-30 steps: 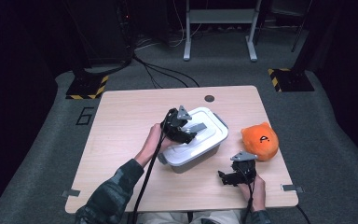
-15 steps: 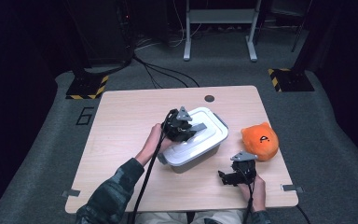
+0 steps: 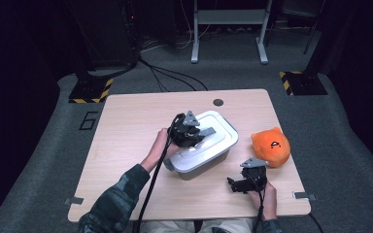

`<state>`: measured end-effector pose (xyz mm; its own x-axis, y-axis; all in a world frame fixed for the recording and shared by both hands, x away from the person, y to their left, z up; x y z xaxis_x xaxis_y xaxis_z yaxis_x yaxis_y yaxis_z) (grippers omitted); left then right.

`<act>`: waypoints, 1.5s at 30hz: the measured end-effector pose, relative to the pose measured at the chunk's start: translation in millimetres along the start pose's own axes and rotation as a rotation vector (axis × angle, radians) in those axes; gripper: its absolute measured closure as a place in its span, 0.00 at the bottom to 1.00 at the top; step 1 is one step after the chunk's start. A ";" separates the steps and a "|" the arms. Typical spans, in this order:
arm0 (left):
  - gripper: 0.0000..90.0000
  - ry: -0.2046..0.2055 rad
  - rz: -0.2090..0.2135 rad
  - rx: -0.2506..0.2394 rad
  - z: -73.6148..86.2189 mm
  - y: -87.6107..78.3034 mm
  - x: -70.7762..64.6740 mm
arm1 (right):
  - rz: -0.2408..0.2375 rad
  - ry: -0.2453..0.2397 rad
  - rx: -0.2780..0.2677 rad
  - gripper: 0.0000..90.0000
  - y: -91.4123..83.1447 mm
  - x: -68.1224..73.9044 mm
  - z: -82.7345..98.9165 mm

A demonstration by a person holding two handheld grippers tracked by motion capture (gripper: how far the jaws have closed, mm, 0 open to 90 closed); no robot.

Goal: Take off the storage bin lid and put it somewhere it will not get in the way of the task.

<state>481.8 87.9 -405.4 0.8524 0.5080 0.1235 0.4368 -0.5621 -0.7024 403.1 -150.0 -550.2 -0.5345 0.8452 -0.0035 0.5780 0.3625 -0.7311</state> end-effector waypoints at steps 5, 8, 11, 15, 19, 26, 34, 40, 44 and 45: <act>0.74 0.007 -0.002 -0.013 -2.0 -4.0 -0.1 | 0.005 0.009 -0.004 0.03 0.4 0.3 -0.3; 0.74 0.011 -0.004 -0.018 -3.0 -6.6 -0.9 | 0.005 0.009 -0.004 0.03 0.4 0.3 -0.3; 0.74 0.013 -0.007 -0.022 -3.6 -8.6 -1.0 | 0.005 0.009 -0.004 0.03 0.4 0.3 -0.3; 0.74 0.009 -0.014 -0.031 -5.1 -12.7 1.0 | 0.005 0.009 -0.004 0.03 0.4 0.3 -0.3; 0.74 0.008 -0.022 -0.035 -6.9 -17.0 2.5 | 0.005 0.009 -0.004 0.03 0.4 0.3 -0.3; 0.74 0.011 -0.037 -0.040 -8.7 -25.6 7.4 | 0.005 0.008 -0.004 0.03 0.4 0.2 -0.3; 0.74 0.003 -0.048 -0.045 -7.3 -30.0 10.4 | 0.005 0.008 -0.004 0.03 0.4 0.2 -0.3; 0.74 -0.004 -0.060 -0.042 -5.0 -33.2 14.4 | 0.005 0.008 -0.004 0.03 0.4 0.2 -0.3; 0.74 -0.013 -0.070 -0.047 -3.3 -36.3 17.4 | 0.005 0.008 -0.004 0.03 0.4 0.2 -0.3; 0.74 -0.018 -0.073 -0.051 -2.8 -36.8 18.0 | 0.005 0.009 -0.004 0.03 0.4 0.3 -0.3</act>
<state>481.9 115.9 -375.3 0.8126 0.5604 0.1599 0.5120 -0.5554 -0.6553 403.4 -149.5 -550.3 -0.5262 0.8504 -0.0012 0.5832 0.3599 -0.7282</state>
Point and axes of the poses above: each handheld gripper's, and its own axes: y roughly forward along the jaws, z roughly out of its underside, x roughly to its left, the point moved 3 cm from there along y, roughly forward along the jaws, and after that the axes turned 3 degrees about x, right-handed, at the moved point
